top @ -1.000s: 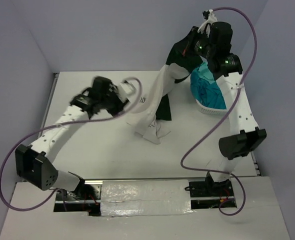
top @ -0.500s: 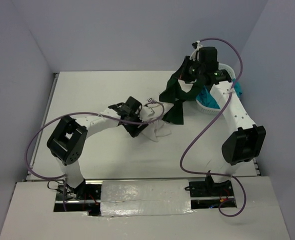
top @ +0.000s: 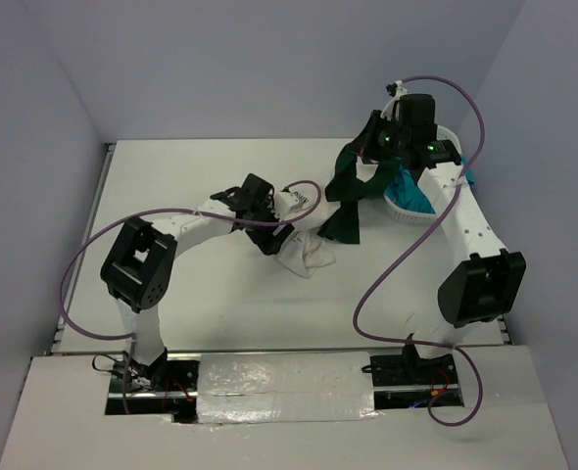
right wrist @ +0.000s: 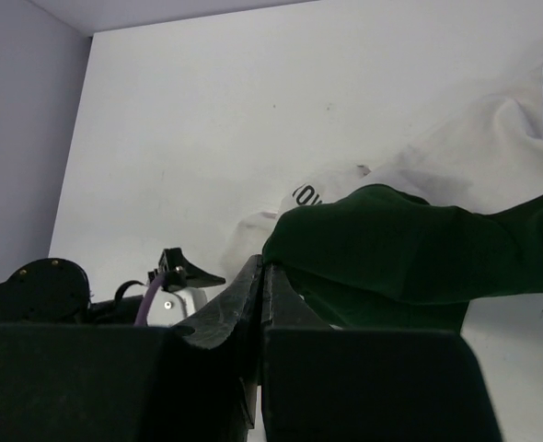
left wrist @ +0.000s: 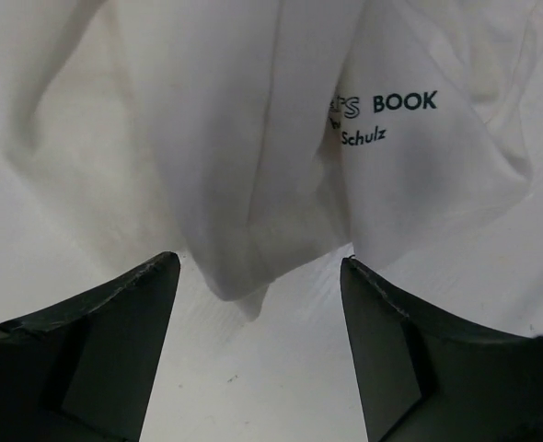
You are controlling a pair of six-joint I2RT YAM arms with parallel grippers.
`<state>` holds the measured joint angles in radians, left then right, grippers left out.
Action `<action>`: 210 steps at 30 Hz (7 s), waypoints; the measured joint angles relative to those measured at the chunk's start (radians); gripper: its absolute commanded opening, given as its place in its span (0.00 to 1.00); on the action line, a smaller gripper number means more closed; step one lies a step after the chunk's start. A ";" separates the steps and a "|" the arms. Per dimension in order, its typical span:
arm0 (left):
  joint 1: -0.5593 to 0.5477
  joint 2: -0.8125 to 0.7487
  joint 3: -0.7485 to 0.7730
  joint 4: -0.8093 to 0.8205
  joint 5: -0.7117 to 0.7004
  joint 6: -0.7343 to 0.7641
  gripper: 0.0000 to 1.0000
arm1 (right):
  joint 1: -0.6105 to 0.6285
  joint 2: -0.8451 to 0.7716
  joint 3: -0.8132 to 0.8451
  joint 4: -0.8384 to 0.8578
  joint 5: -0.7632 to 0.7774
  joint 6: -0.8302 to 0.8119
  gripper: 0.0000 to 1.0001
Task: Fold and stack the t-shirts
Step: Flatten out the tshirt
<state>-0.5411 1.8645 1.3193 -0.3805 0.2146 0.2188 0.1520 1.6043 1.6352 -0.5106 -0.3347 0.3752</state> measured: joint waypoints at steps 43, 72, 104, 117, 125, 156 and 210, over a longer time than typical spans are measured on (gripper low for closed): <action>0.439 -0.660 0.000 -0.346 -0.114 0.572 0.00 | 0.380 -0.729 -0.690 -0.003 0.270 -0.104 0.00; -0.060 -0.800 -0.449 -0.618 -0.236 0.563 0.84 | 0.126 -0.446 -1.033 -0.058 0.285 0.253 0.91; -0.217 -0.496 -0.737 -0.412 -0.488 0.679 0.02 | 0.155 -0.447 -1.135 0.087 0.323 0.388 0.69; -0.131 -0.594 -0.766 -0.309 -0.513 0.449 0.00 | 0.362 -0.460 -0.991 -0.215 0.518 0.471 0.94; -0.049 -0.632 -0.766 -0.266 -0.517 0.432 0.00 | 0.365 -0.333 -0.977 -0.260 0.559 0.517 0.99; 0.524 -0.619 -0.421 -0.273 -0.372 0.686 0.00 | 0.419 -0.066 -0.639 -0.143 0.233 0.468 0.00; 0.598 -0.915 -0.748 -0.479 -0.115 1.189 0.01 | 0.585 -0.932 -1.243 0.081 0.407 0.397 0.00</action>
<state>0.0566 0.9493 0.5713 -0.8597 0.0994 1.4075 0.7372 0.6720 0.3920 -0.4294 0.0723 0.7723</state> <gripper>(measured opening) 0.050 0.014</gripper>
